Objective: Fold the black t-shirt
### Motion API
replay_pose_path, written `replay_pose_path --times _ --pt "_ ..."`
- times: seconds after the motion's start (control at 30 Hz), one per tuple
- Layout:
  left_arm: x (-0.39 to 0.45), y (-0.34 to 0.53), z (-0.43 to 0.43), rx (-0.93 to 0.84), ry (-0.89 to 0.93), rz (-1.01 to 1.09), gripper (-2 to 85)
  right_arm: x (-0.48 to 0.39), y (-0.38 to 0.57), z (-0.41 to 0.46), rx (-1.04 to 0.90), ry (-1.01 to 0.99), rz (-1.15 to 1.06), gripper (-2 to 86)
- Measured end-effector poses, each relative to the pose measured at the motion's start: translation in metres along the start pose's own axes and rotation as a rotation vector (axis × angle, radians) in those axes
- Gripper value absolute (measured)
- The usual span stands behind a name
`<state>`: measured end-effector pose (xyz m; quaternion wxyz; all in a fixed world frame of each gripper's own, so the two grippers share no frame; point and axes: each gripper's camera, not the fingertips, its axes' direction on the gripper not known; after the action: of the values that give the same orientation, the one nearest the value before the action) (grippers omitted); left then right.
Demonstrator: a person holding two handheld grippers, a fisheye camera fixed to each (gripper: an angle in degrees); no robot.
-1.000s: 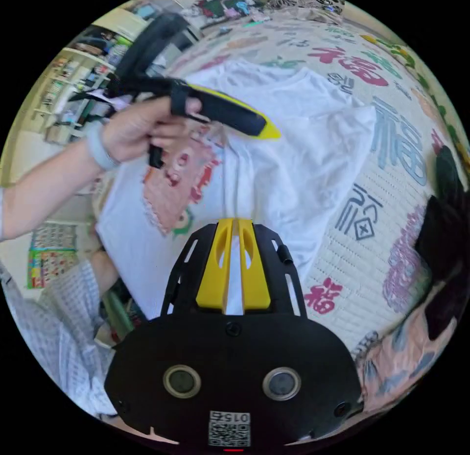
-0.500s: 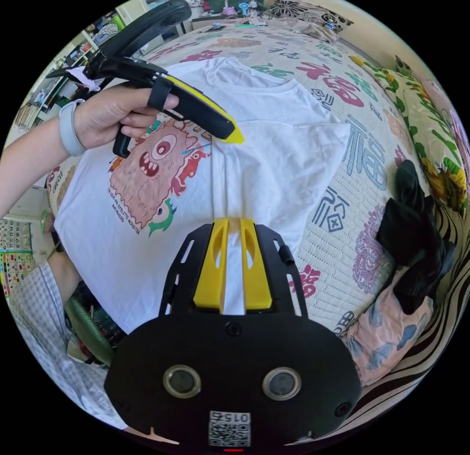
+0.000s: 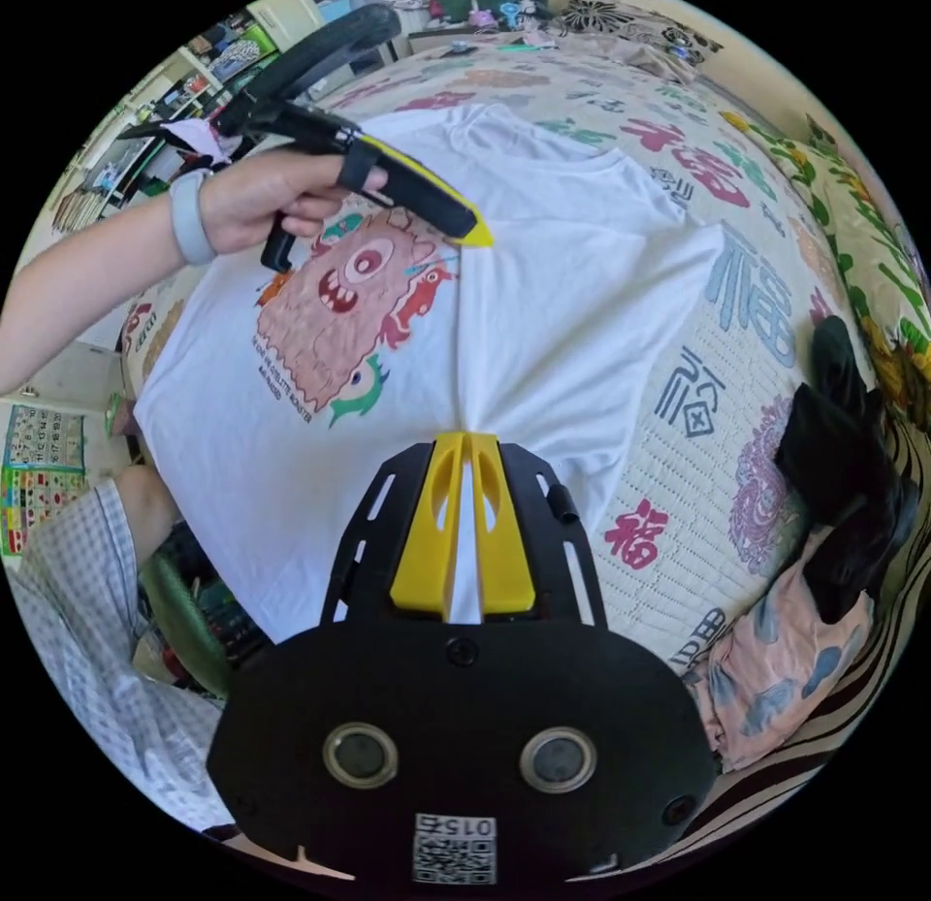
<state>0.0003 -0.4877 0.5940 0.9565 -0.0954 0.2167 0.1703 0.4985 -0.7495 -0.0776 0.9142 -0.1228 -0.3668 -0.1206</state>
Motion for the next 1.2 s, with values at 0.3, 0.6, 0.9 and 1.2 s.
replay_pose_path --times 0.3,0.6,0.9,1.2 --pt "0.017 0.04 -0.064 0.093 0.063 0.005 -0.8 0.045 -0.026 0.019 0.109 -0.019 0.214 2.9" --pt "-0.018 0.139 -0.136 0.103 -0.047 -0.231 -0.4 0.086 -0.044 0.067 -0.047 -0.07 0.375 -0.3" --pt "-0.1 0.372 -0.31 0.566 -0.182 -0.928 6.7 0.009 -0.211 0.051 0.145 -0.269 0.016 1.9" --pt "-0.17 0.447 -0.347 0.674 -0.064 -1.112 6.8 -0.141 -0.451 0.148 -0.004 -0.372 -0.281 8.3"
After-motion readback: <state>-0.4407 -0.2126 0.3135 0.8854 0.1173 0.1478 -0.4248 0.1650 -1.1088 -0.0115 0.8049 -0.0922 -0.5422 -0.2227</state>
